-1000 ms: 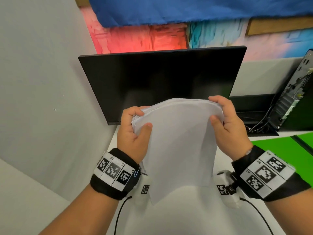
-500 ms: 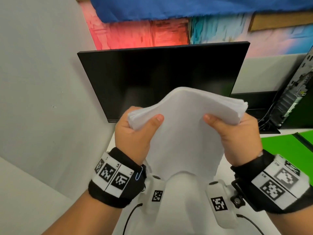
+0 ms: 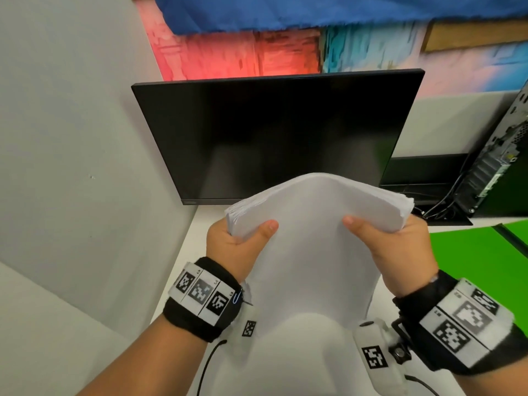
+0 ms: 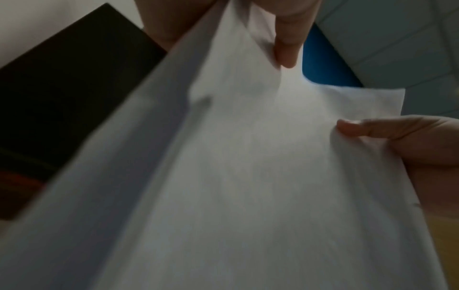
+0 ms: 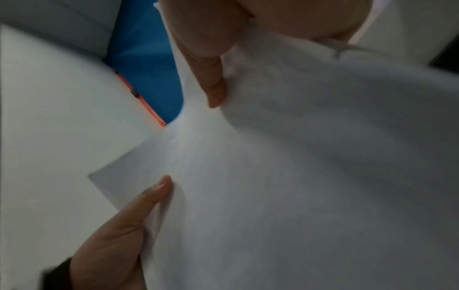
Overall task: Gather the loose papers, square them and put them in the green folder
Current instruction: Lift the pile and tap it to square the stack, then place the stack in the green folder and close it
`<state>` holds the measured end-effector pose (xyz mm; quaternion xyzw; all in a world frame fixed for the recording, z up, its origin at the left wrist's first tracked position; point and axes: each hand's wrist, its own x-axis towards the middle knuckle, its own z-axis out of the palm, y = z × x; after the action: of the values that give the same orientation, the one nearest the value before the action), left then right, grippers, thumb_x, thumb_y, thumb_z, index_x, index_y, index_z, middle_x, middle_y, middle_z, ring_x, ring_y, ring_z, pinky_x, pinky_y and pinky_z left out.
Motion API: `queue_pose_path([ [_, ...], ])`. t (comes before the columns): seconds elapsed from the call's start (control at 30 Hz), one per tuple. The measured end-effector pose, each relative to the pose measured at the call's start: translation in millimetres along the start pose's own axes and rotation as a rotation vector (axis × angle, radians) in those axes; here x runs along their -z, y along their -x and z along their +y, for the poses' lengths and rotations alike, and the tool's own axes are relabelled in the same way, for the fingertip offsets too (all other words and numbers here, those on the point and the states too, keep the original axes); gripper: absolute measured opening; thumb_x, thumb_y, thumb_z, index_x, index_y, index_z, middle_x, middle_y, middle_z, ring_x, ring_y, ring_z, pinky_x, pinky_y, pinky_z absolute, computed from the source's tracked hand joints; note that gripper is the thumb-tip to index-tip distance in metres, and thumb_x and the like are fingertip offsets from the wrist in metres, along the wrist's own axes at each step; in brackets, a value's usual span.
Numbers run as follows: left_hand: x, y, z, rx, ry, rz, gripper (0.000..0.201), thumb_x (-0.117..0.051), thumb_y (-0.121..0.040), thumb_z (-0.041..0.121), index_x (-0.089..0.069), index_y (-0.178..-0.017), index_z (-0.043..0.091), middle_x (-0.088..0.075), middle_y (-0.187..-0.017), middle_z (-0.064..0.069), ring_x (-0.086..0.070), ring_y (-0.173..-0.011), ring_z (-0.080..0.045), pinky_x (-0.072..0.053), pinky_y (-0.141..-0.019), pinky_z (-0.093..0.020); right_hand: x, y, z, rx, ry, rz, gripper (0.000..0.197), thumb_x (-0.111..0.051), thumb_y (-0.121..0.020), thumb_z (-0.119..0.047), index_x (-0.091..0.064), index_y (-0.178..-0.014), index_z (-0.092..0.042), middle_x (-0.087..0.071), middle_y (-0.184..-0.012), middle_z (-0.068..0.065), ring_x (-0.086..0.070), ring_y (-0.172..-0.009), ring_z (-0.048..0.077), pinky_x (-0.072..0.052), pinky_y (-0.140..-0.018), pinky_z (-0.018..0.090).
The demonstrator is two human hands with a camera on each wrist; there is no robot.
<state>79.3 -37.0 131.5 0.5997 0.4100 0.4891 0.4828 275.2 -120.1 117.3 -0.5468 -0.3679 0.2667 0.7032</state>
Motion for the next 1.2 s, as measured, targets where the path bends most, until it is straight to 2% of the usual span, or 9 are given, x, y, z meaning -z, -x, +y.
queue_pose_path([
  [0.2, -0.6, 2.6, -1.2, 0.016, 0.049, -0.046, 0.022, -0.076, -0.070, 0.013, -0.063, -0.073, 0.031, -0.069, -0.059, 0.024, -0.066, -0.060, 0.009, -0.051, -0.050, -0.010, 5.2, -2.6, 1.3, -0.021, -0.080, 0.011, 0.025, -0.077, -0.055, -0.017, -0.075, -0.078, -0.024, -0.075, -0.079, -0.013, -0.071, -0.076, 0.008, -0.055, -0.064, 0.020],
  [0.33, -2.5, 1.9, -11.7, 0.084, 0.028, -0.036, 0.022, -0.078, -0.068, 0.015, -0.061, -0.073, 0.028, -0.067, -0.069, 0.012, -0.066, -0.063, -0.003, -0.050, -0.047, -0.009, 2.4, 0.2, 7.2, -0.061, -0.087, -0.013, 0.029, -0.075, -0.054, -0.018, -0.072, -0.083, -0.022, -0.075, -0.077, -0.013, -0.071, -0.073, 0.006, -0.054, -0.062, 0.019],
  [0.47, -5.8, 0.2, -15.8, 0.112, 0.017, -0.051, 0.023, -0.078, -0.070, 0.015, -0.061, -0.067, 0.030, -0.066, -0.056, 0.015, -0.063, -0.053, 0.007, -0.047, -0.045, -0.007, 4.3, -1.1, 9.5, -0.065, -0.067, 0.014, 0.037, -0.077, -0.051, -0.022, -0.069, -0.087, -0.022, -0.075, -0.081, -0.012, -0.071, -0.077, 0.008, -0.054, -0.063, 0.019],
  [0.67, -28.3, -4.9, 9.1, -0.016, 0.140, -0.073, 0.030, -0.077, -0.067, 0.004, -0.071, -0.069, 0.033, -0.073, -0.070, 0.020, -0.070, -0.071, 0.002, -0.055, -0.061, -0.016, 49.1, -0.5, 6.8, -0.106, -0.027, -0.110, 0.039, -0.079, -0.046, -0.017, -0.071, -0.085, -0.019, -0.076, -0.081, -0.009, -0.071, -0.077, 0.008, -0.055, -0.065, 0.020],
  [0.83, -103.7, 0.0, 34.5, -0.006, 0.278, -0.162, 0.024, -0.076, -0.067, 0.002, -0.067, -0.078, 0.022, -0.074, -0.069, 0.012, -0.071, -0.070, -0.003, -0.055, -0.060, -0.017, 134.0, 3.0, 2.4, -0.167, 0.112, -0.119, 0.031, -0.081, -0.056, -0.007, -0.077, -0.070, -0.034, -0.075, -0.073, -0.012, -0.069, -0.067, 0.003, -0.055, -0.061, 0.018],
  [0.93, -176.3, 4.7, 28.9, 0.113, 0.260, -0.257, 0.019, -0.073, -0.072, 0.004, -0.065, -0.082, 0.018, -0.073, -0.068, 0.008, -0.071, -0.070, -0.005, -0.055, -0.057, -0.017, 203.2, -4.5, -2.9, -0.216, 0.193, 0.009, 0.031, -0.089, -0.040, -0.041, -0.077, -0.067, -0.031, -0.074, -0.067, -0.012, -0.066, -0.058, 0.002, -0.054, -0.056, 0.016],
  [1.07, -273.7, 8.4, -22.0, 0.297, -0.067, -0.482, 0.048, -0.073, -0.076, 0.022, -0.054, -0.119, 0.017, -0.065, -0.117, -0.006, -0.065, -0.098, -0.020, -0.055, -0.079, -0.033, 321.1, -22.8, 4.8, -0.410, 0.453, 0.212, 0.012, -0.073, -0.072, 0.002, -0.071, -0.064, -0.008, -0.073, -0.068, 0.008, -0.063, -0.046, 0.013, -0.056, -0.056, 0.029],
  [1.13, -306.8, 20.3, -55.7, 0.476, -0.312, -0.628, 0.064, -0.070, -0.077, 0.030, -0.043, -0.133, 0.015, -0.055, -0.130, -0.007, -0.060, -0.110, -0.024, -0.052, -0.090, -0.037, 385.2, -26.5, 14.3, -0.567, 0.520, 0.270, 0.010, -0.072, -0.071, 0.001, -0.065, -0.076, -0.004, -0.072, -0.062, 0.009, -0.062, -0.041, 0.015, -0.054, -0.049, 0.027],
  [1.2, -327.8, 38.5, -85.5, 0.635, -0.514, -0.738, 0.059, -0.066, -0.080, 0.033, -0.047, -0.128, 0.004, -0.057, -0.129, -0.014, -0.058, -0.116, -0.032, -0.048, -0.098, -0.041, 437.8, -29.4, 33.0, -0.721, 0.571, 0.274, 0.034, -0.083, -0.058, -0.015, -0.066, -0.084, -0.002, -0.073, -0.062, 0.007, -0.068, -0.051, 0.019, -0.058, -0.062, 0.036],
])
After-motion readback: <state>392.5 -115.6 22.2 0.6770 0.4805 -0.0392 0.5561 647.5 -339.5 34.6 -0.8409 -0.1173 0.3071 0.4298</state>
